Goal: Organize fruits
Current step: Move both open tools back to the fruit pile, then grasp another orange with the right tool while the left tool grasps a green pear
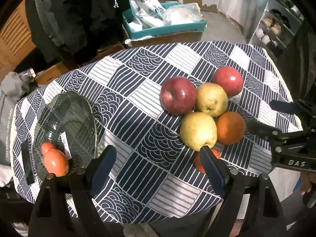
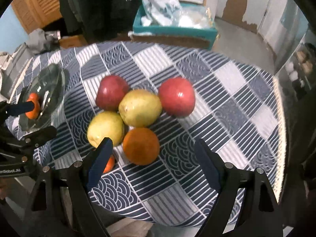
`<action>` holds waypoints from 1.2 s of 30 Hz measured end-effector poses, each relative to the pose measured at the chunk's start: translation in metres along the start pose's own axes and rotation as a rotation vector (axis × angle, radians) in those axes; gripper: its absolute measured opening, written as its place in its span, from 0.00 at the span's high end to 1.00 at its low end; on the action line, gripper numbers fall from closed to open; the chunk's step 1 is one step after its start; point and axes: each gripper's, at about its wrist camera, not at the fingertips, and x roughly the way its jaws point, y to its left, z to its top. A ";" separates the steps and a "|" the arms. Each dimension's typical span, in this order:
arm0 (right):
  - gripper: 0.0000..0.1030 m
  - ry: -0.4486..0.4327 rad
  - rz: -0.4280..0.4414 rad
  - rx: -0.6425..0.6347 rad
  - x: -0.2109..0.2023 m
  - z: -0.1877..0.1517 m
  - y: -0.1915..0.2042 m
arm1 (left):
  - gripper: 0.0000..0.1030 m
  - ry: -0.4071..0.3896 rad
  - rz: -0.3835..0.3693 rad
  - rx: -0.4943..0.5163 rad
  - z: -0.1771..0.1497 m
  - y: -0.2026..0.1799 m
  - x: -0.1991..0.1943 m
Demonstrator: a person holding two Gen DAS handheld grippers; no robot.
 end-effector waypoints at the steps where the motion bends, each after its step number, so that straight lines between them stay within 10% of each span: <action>1: 0.17 0.014 0.002 0.001 0.006 -0.001 0.000 | 0.15 0.005 0.000 0.001 0.000 0.000 0.003; 24: 0.31 0.168 0.076 -0.040 0.083 -0.009 0.009 | 0.15 0.066 0.014 0.036 -0.002 -0.010 0.042; 36: 0.41 0.116 0.031 0.020 0.066 -0.016 -0.015 | 0.15 0.089 -0.107 -0.002 0.010 -0.023 0.049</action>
